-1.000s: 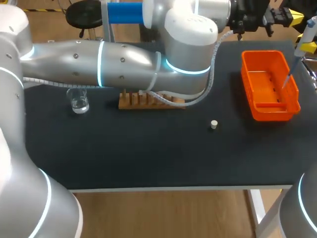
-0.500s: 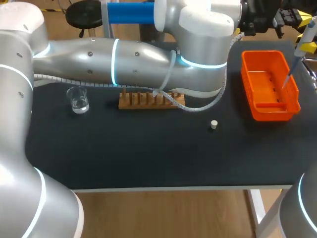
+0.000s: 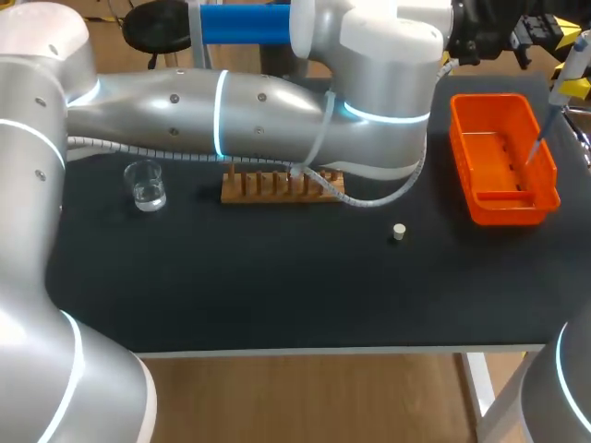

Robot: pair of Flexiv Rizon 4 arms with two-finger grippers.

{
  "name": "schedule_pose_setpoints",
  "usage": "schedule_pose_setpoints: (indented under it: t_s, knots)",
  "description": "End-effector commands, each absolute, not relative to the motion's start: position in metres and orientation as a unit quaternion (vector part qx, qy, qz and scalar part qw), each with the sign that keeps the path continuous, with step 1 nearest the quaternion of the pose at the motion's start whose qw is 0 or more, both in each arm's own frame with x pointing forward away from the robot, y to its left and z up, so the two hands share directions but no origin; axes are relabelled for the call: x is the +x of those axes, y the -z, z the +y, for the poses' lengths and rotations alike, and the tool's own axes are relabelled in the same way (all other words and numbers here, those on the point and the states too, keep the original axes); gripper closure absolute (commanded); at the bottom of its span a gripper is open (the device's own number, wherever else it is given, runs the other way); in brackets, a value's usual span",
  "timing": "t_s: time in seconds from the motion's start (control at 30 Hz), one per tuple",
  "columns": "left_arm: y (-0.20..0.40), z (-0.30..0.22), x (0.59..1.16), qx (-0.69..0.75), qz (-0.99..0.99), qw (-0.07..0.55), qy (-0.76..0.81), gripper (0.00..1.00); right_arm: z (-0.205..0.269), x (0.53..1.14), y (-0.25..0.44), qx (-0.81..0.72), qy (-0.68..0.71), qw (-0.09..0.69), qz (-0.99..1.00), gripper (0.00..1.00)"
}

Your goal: Invert the test tube, pick up the pipette, mount the tip to pipette, aspirate from beaker and dispense into the tube, eject the tip, return the pipette, and cap with the stopper.

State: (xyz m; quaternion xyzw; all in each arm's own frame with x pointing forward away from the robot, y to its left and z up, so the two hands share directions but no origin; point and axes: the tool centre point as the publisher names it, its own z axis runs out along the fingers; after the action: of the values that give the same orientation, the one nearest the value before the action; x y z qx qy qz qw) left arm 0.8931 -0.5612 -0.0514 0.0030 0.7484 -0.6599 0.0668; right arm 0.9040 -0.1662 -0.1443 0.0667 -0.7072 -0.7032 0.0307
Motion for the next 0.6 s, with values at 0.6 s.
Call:
schedule_pose_setpoints:
  t_s: [0.6]
  knots:
    - [0.0578,-0.5797,0.8986,-0.001,0.698,0.079,0.712,1.00,-0.1656,0.9029,0.1433,0.066,0.702,0.030,-0.709,1.00]
